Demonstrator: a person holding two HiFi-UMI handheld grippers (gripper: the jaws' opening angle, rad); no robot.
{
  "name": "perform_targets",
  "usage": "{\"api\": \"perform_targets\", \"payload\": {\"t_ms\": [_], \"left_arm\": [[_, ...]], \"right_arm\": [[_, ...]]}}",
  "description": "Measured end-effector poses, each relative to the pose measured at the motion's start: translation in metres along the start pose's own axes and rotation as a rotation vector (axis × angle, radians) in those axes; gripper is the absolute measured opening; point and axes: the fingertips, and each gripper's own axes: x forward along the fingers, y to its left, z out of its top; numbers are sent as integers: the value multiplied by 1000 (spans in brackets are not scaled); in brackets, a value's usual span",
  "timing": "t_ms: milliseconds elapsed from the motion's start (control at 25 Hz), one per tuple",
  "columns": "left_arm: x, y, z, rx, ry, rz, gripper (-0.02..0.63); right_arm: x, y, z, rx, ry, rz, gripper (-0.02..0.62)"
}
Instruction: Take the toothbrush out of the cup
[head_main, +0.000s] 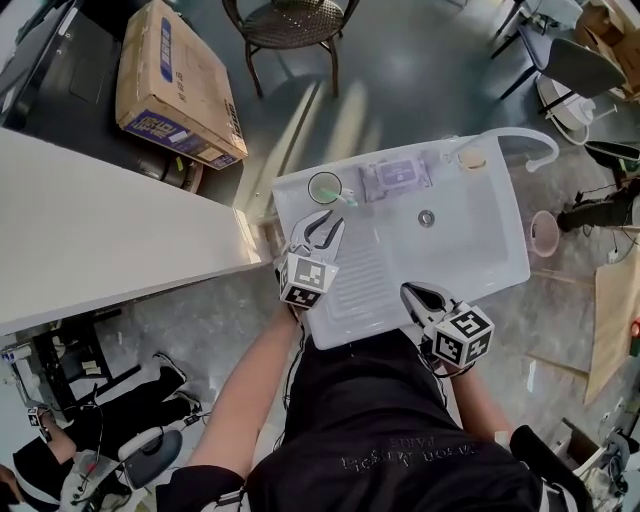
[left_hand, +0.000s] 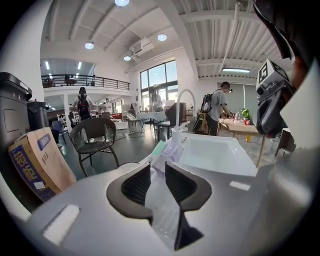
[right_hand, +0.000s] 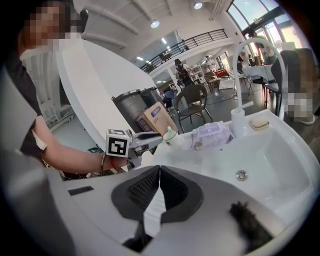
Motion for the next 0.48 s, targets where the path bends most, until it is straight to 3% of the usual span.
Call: {"api": "perform_targets", "payload": {"t_ms": [480], "left_arm": [[26, 9, -3, 64, 38, 34, 124]], "right_arm": [[-7, -21, 1, 33, -6, -33, 12]]}}
